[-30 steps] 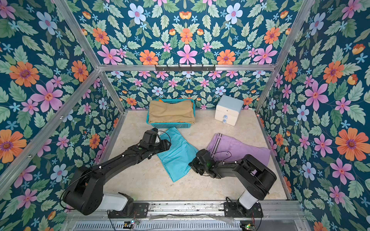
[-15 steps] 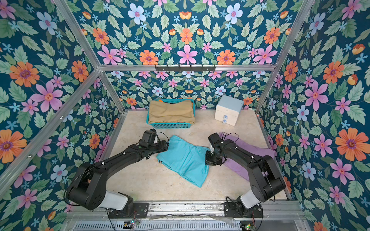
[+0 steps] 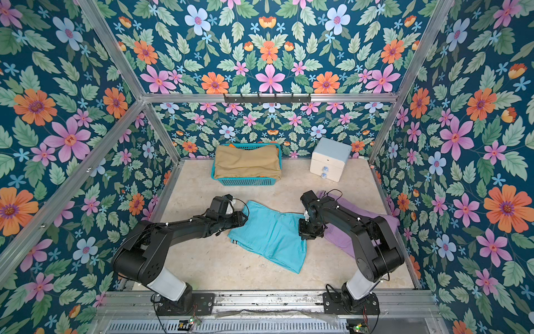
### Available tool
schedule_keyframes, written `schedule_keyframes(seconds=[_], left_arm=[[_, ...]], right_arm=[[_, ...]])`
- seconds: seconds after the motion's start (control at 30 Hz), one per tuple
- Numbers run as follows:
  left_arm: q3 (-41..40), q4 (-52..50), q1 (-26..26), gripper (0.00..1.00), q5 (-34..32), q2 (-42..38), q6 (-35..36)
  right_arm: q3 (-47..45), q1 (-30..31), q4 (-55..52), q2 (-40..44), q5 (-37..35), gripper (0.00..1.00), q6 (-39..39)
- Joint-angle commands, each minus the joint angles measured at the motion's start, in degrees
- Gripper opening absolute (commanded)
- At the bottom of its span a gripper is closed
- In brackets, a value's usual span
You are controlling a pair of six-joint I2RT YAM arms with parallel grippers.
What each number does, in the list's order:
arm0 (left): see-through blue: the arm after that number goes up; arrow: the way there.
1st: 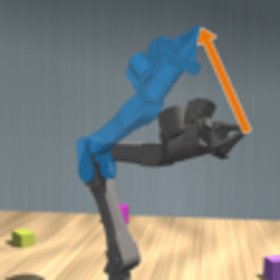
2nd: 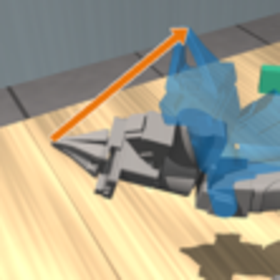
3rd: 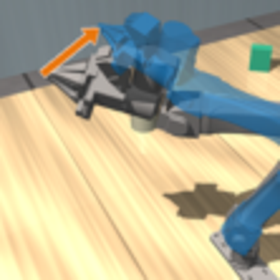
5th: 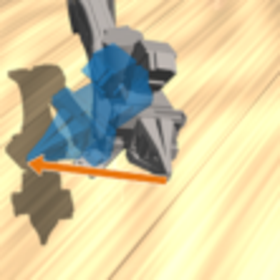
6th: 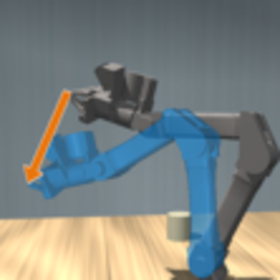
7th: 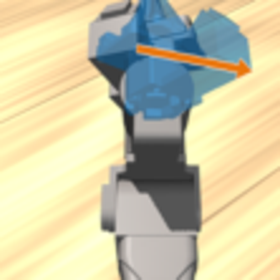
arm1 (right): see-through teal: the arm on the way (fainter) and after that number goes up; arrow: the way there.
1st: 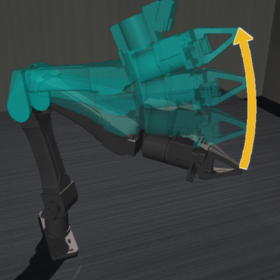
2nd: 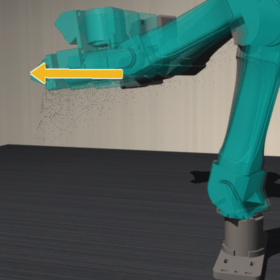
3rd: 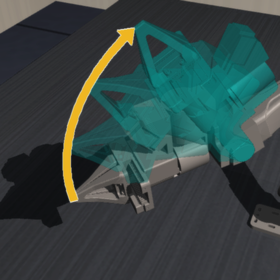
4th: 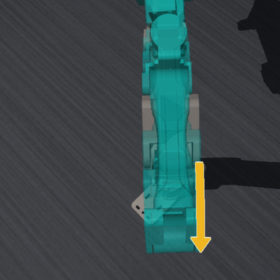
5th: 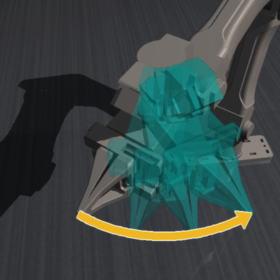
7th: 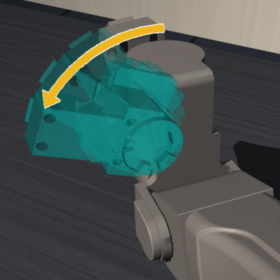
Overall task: Put the folded long pants in the basket
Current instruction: Pick up the long pant at the center of the board.
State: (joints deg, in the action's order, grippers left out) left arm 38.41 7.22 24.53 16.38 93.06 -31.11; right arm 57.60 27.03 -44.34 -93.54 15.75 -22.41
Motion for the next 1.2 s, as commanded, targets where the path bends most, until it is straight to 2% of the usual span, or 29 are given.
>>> schedule_keyframes(seconds=[0.0,0.13,0.3,0.4,0.6,0.9,1.17], left_arm=[[-0.77,-15.28,0.38,0.44,-1.51,0.43,-0.17],[-0.73,-17.06,1.12,0.36,-3.53,0.2,-0.03],[-0.98,-16.9,1.83,0.11,-3.38,0.89,0.44],[-1.75,-15.2,2.52,0.0,-3.09,-0.72,0.66],[-0.89,-15.97,2.54,0.0,-3.34,-2.75,0.38],[-0.4,-21.99,2.7,0.0,-10.25,-14.91,-2.64],[4.65,-28.17,2.65,0.0,-10.62,-23.31,-2.65]], right_arm=[[0.62,-0.16,-0.98,0.1,-0.89,0.0,0.71],[0.93,-0.19,-1.0,0.28,-0.76,0.0,0.4],[1.45,-0.26,-0.56,0.35,0.21,0.0,-0.08],[1.55,-0.24,-0.03,0.29,0.74,0.0,-0.17],[1.59,-0.2,1.45,0.81,2.87,0.0,-0.57],[-0.03,-0.04,7.31,7.19,10.35,0.0,-3.67],[6.2,0.03,3.51,10.33,8.96,0.0,-3.62]])
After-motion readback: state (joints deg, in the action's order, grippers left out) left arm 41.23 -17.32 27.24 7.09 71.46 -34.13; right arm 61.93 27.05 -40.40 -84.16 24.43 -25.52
